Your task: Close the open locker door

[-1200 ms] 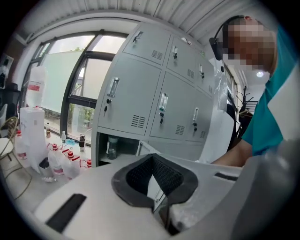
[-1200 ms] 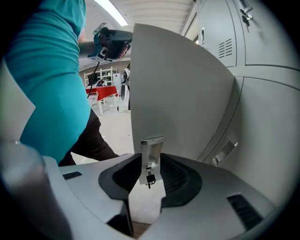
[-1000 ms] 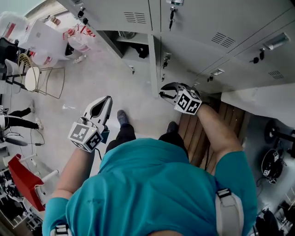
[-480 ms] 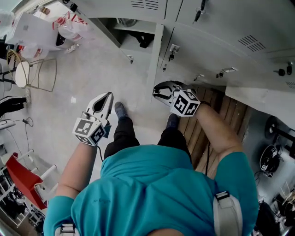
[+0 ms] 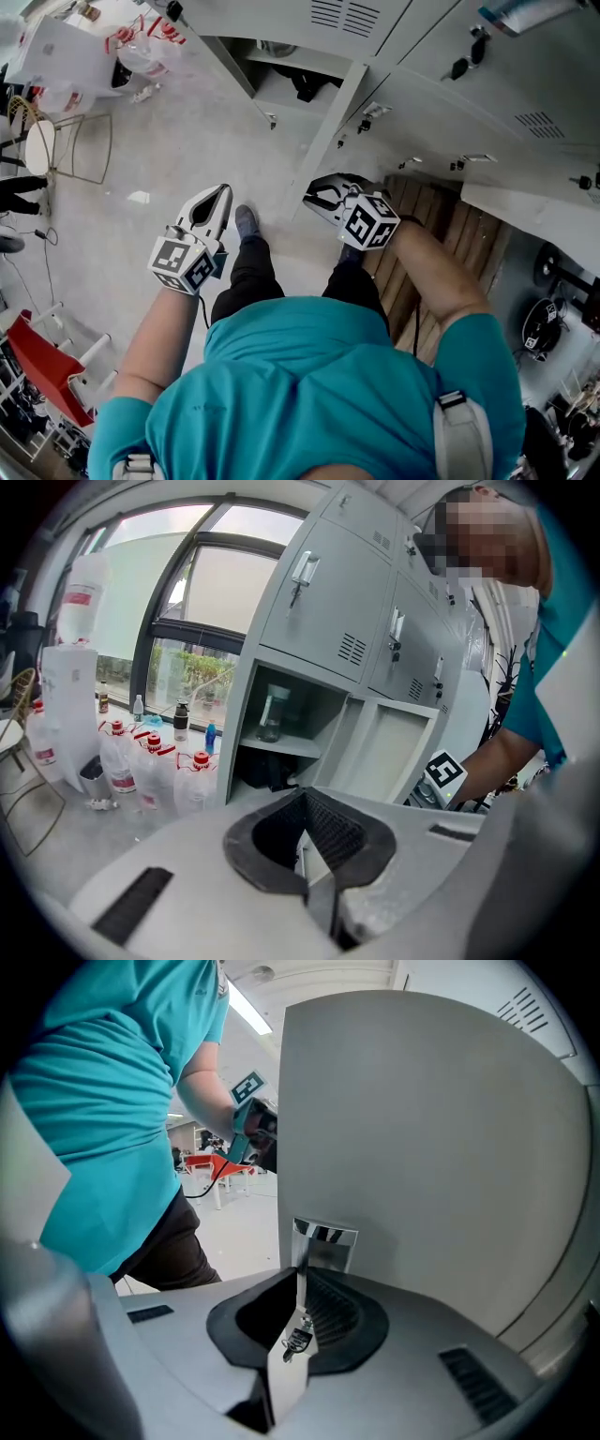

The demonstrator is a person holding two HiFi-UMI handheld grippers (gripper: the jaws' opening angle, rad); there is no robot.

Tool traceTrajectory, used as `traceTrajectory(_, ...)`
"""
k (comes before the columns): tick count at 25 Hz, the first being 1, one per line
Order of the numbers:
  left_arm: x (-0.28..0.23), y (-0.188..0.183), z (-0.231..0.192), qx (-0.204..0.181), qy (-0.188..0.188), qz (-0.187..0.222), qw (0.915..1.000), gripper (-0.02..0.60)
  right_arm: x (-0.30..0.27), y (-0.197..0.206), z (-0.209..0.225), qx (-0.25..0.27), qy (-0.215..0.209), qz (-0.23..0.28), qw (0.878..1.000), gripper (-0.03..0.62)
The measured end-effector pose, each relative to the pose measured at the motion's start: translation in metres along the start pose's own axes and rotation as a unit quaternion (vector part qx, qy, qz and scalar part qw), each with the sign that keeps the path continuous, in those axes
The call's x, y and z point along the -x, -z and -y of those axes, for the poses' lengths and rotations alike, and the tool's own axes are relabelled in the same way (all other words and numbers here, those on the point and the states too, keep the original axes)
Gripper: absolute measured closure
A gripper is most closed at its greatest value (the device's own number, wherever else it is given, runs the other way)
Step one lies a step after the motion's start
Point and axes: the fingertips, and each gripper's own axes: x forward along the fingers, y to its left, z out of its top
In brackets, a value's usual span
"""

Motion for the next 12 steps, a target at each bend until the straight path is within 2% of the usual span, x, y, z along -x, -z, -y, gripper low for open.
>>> traceTrajectory(12, 0.017, -0.013, -0.068, 0.018, -0.014, 0.012, 0.9997, 0.578, -0.059, -0.036, 0.047, -0.021, 0.04, -0.003, 0.999, 0.585)
